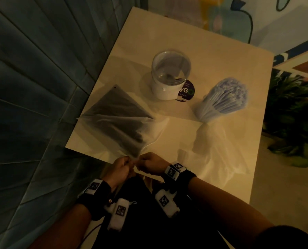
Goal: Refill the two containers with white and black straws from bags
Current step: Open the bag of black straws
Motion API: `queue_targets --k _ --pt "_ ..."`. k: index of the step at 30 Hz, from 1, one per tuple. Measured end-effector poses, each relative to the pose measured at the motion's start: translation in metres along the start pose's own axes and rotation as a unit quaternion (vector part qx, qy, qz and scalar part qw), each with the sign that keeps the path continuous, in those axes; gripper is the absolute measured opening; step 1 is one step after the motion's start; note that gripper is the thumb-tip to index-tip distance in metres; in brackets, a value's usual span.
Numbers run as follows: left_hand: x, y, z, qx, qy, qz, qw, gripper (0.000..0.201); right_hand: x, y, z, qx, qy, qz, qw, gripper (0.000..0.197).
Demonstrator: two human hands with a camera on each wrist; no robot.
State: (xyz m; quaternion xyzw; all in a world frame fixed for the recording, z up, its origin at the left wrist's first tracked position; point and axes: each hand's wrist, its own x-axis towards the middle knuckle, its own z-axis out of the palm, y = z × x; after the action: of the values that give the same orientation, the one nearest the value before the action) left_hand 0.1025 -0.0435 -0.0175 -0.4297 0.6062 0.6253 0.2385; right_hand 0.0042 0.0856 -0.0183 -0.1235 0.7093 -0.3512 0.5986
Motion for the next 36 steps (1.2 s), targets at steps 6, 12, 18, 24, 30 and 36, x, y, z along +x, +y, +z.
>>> queue_targets --k 6,12,18,24,30,36 --pt "0.003 0.012 0.006 -0.031 0.019 0.004 0.999 0.024 0.003 -0.004 -0.003 0.036 0.062 0.001 0.997 0.031" --pt "-0.001 0.013 0.011 -0.058 0.016 0.01 0.998 0.027 0.001 -0.011 -0.003 0.062 0.048 0.015 0.997 0.033" --pt "-0.003 0.028 0.009 -0.024 0.007 0.055 0.998 0.023 0.003 -0.009 -0.015 0.085 0.054 0.0 0.995 0.027" --pt "-0.003 0.028 0.007 -0.027 0.014 0.052 0.998 0.026 0.007 -0.003 -0.024 0.069 0.081 -0.017 0.994 0.038" --pt "-0.013 0.022 0.001 0.023 -0.013 0.07 0.997 0.035 0.009 0.005 -0.057 0.071 0.109 -0.023 0.991 0.043" --pt "-0.024 0.01 -0.01 0.071 -0.045 0.076 0.994 0.042 0.03 0.01 -0.119 0.141 0.255 0.039 0.956 0.044"
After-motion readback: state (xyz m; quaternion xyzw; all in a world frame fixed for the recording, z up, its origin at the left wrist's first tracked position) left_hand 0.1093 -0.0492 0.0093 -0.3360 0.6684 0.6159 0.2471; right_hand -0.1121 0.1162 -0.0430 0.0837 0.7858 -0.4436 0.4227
